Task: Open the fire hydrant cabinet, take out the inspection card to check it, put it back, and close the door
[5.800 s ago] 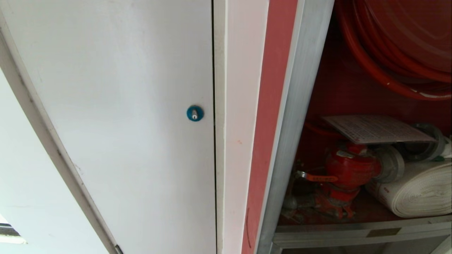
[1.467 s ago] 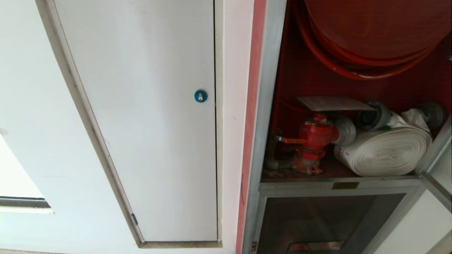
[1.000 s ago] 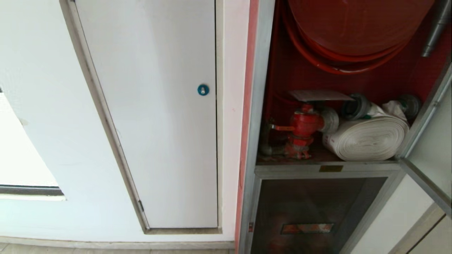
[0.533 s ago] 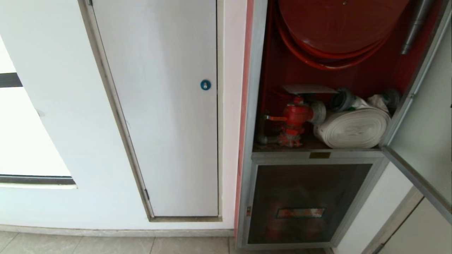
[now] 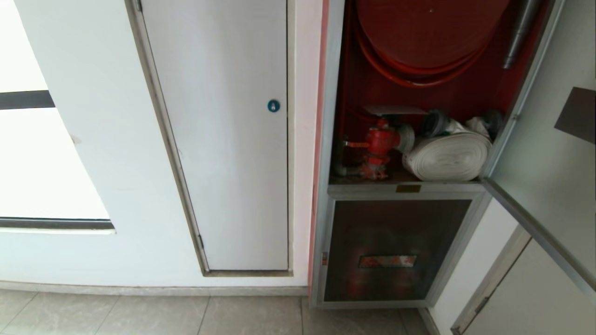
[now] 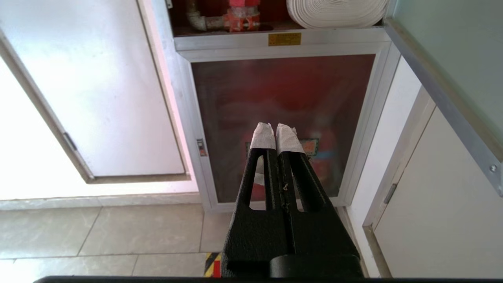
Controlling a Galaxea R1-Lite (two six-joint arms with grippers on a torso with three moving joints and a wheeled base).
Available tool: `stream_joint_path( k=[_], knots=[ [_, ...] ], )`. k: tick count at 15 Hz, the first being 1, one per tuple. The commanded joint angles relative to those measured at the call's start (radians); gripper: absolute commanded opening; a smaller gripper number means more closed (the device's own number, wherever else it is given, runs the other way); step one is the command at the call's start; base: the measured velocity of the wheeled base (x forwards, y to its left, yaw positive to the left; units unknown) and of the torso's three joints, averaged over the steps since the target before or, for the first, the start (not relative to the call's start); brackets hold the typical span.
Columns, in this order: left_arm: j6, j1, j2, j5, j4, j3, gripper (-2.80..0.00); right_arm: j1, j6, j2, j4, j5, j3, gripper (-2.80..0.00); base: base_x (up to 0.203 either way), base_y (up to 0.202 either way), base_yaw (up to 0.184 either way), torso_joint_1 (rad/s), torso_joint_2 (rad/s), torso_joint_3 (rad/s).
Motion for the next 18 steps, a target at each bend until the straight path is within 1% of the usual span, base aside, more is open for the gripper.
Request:
stream_joint_path(
  k=[1,18],
  knots=[
    [0.0,0.0,0.0,0.0,-0.001,0.012,-2.8,0.0,0.0,0.002,-0.001,0.0,0.003,-2.8,-0.121,0.0,0.002,-0.007,-0.01,-0.007],
    [0.0,0.0,0.0,0.0,-0.001,0.012,-2.8,0.0,-0.002,0.0,-0.001,0.001,0.003,-2.8,0.0,0.0,0.0,0.0,0.0,0.0]
  ],
)
